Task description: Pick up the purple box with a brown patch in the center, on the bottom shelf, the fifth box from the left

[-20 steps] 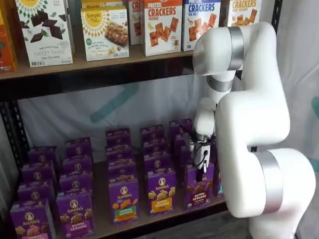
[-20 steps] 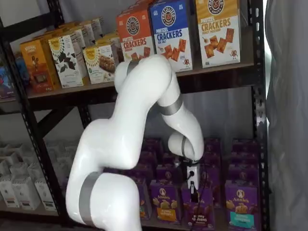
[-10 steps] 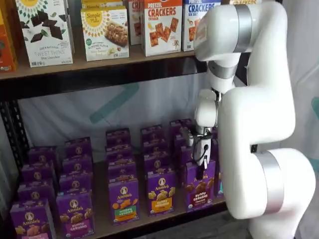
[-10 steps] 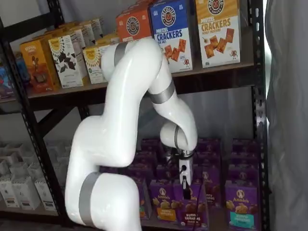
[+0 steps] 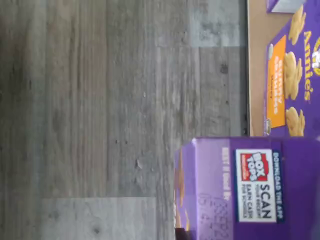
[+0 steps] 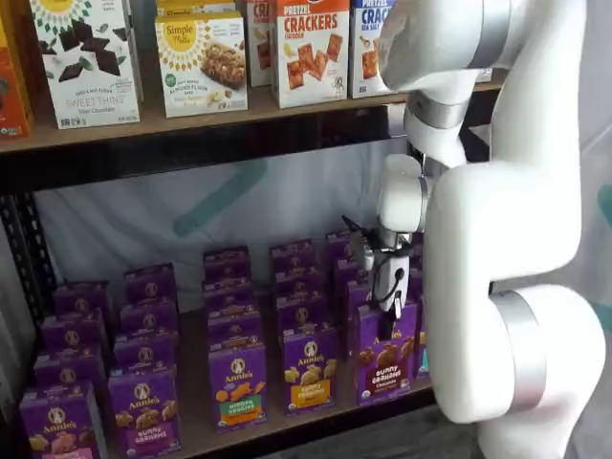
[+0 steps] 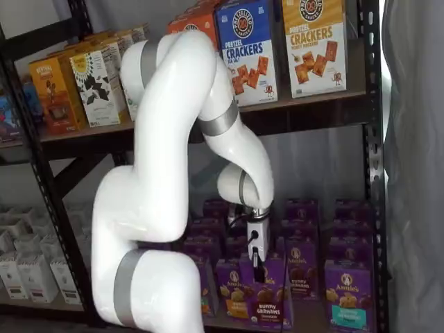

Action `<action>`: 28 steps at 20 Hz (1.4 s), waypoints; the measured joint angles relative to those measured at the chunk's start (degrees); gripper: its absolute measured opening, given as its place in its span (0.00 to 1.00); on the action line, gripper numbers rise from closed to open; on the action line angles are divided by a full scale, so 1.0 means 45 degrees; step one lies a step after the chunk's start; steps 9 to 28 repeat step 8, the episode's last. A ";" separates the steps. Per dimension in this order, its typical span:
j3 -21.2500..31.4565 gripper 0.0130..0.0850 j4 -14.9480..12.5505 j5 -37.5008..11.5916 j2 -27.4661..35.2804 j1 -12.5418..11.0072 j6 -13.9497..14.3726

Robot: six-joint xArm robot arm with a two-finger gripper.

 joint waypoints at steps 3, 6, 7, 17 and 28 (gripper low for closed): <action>0.0692 0.33 -0.0306 0.0133 -0.0820 0.0023 0.0313; 0.1146 0.33 -0.0422 0.0285 -0.1406 0.0034 0.0441; 0.1295 0.33 -0.0443 0.0398 -0.1630 0.0041 0.0474; 0.1386 0.33 -0.0445 0.0475 -0.1769 0.0047 0.0484; 0.1386 0.33 -0.0445 0.0475 -0.1769 0.0047 0.0484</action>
